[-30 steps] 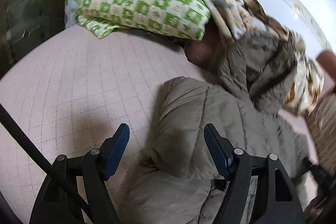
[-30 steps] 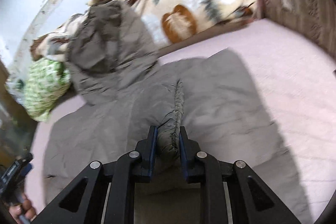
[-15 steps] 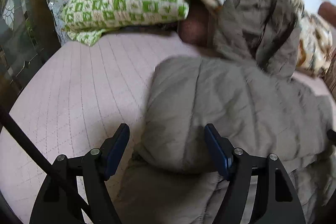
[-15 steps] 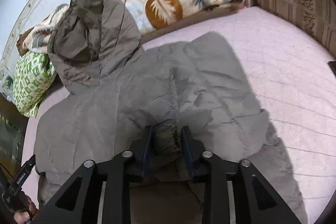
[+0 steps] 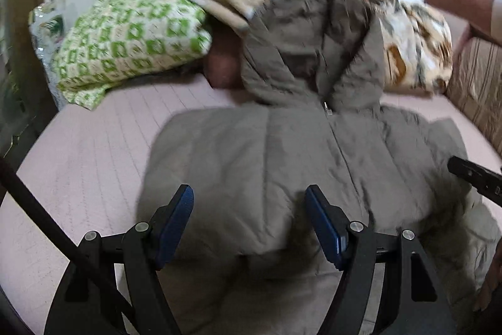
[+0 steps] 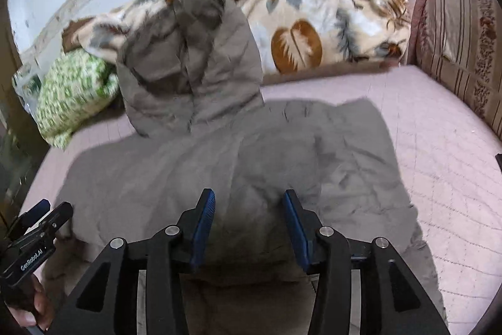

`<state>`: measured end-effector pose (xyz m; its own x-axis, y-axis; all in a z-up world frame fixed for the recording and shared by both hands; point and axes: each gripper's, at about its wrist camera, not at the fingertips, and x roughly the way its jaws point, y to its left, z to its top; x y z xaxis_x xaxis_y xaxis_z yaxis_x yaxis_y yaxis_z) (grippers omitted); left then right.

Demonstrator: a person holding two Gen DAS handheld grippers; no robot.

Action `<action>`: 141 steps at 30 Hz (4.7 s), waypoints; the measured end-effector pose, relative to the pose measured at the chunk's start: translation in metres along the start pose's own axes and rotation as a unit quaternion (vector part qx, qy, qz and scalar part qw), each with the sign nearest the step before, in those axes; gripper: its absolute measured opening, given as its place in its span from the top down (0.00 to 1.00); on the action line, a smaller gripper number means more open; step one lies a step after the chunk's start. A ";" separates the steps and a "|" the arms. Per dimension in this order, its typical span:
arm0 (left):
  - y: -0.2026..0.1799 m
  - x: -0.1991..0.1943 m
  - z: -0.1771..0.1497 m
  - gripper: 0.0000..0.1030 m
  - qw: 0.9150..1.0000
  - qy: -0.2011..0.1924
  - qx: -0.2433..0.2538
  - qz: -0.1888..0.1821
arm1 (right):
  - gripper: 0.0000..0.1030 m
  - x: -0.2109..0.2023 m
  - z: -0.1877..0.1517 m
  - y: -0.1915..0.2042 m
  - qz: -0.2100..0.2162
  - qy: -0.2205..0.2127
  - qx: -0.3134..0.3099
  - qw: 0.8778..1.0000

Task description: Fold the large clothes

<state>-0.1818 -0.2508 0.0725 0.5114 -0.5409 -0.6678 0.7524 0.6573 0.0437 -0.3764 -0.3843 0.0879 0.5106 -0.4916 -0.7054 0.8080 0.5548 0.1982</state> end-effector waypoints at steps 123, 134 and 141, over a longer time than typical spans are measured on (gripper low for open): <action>-0.001 -0.029 0.007 0.03 0.999 -0.033 -0.026 0.005 | 0.24 -0.045 0.000 -0.010 0.025 0.022 -0.012 0.999; 0.013 -0.036 0.012 0.03 0.998 -0.043 -0.044 0.001 | 0.24 -0.061 -0.001 0.000 0.050 0.025 -0.018 0.998; 0.019 -0.040 0.017 0.03 0.998 -0.052 -0.048 -0.002 | 0.24 -0.077 0.023 0.015 0.070 0.029 -0.033 0.997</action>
<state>-0.1812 -0.2252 0.1128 0.5518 -0.5918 -0.5876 0.7142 0.6992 -0.0335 -0.3969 -0.3536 0.1606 0.5975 -0.3676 -0.7127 0.7078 0.6594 0.2532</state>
